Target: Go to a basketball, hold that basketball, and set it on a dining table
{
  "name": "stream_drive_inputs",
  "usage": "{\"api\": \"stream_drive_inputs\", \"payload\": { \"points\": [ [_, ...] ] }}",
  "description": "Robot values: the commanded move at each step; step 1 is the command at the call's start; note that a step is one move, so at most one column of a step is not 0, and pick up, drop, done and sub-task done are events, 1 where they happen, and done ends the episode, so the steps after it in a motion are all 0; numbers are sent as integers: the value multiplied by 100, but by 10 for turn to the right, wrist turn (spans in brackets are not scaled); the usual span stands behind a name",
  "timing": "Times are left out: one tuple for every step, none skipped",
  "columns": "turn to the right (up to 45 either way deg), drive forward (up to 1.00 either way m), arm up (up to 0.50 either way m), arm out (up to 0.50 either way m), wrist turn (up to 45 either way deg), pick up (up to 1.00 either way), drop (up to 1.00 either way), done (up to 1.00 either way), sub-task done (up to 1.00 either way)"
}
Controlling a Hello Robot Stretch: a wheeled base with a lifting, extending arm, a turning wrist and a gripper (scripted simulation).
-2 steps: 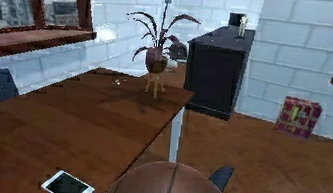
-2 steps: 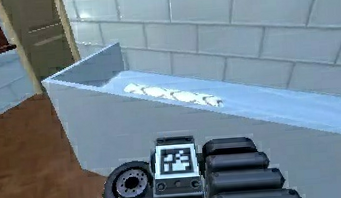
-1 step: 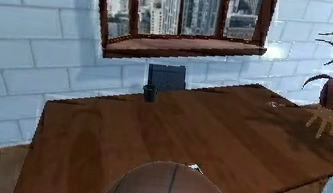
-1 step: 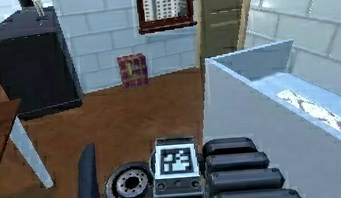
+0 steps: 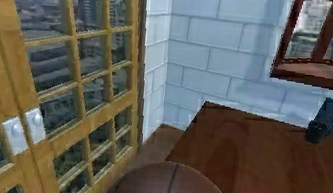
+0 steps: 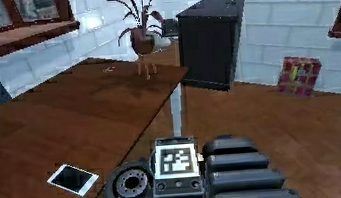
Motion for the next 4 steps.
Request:
{"api": "stream_drive_inputs", "payload": {
  "points": [
    [450,0,0,0,0,0,0,0,0],
    [390,0,0,0,0,0,0,0,0],
    [-450,0,0,0,0,0,0,0,0],
    [-360,0,0,0,0,0,0,0,0]
  ]
}}
